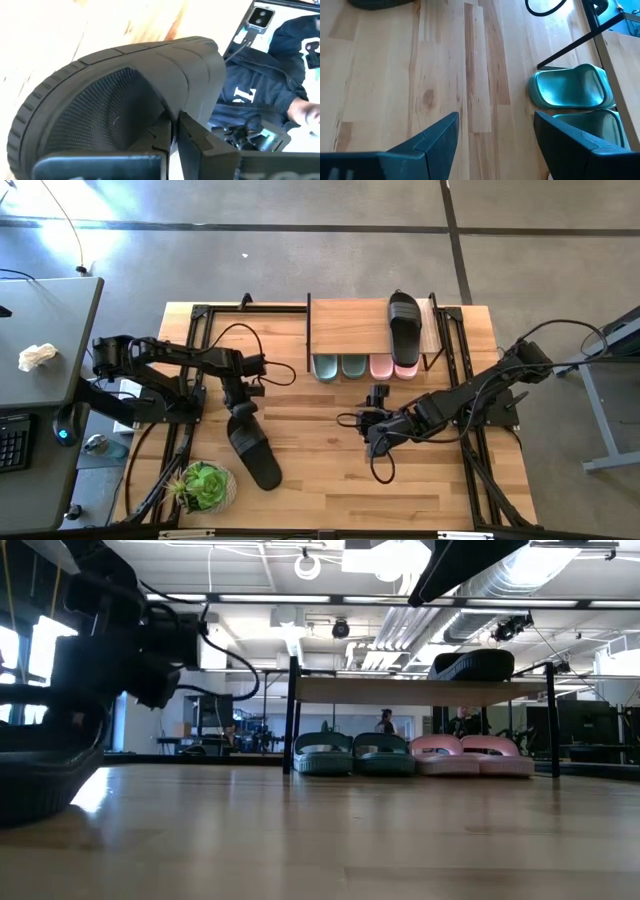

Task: Pick and place slides into the shelf
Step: Put the black slide on the shelf

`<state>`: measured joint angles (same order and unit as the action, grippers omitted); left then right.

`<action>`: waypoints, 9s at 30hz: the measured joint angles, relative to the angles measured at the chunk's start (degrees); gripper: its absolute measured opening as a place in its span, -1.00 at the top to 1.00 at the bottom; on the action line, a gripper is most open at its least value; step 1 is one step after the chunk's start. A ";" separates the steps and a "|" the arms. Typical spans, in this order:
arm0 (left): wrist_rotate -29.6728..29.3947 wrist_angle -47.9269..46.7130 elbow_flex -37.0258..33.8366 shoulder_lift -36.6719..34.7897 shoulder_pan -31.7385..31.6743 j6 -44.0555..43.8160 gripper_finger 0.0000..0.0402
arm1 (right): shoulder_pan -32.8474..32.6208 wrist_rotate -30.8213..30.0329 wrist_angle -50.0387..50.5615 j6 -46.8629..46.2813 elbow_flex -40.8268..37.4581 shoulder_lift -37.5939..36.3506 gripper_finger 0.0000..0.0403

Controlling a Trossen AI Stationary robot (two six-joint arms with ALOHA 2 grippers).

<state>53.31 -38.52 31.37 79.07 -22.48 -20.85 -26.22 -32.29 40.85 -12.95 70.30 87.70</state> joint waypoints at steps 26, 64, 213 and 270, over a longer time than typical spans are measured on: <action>-4.04 1.51 30.90 0.00 -0.05 2.60 0.97 | -4.20 -28.88 -12.95 47.78 0.09 3.37 -0.23; 3.32 1.57 39.48 -0.02 -15.39 -6.81 1.00 | -9.14 -53.41 -14.55 60.96 0.09 16.61 -0.23; -19.69 0.83 39.50 -0.13 -29.24 14.85 -0.53 | 9.24 -52.50 -3.28 6.96 0.09 5.97 0.77; -24.89 -0.92 39.44 0.00 -18.73 16.62 -0.53 | 19.19 -21.99 18.92 -11.02 0.11 6.27 0.04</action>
<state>28.42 -39.45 70.81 79.07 -41.21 -4.23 -7.03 -54.28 59.76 -23.97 70.41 93.97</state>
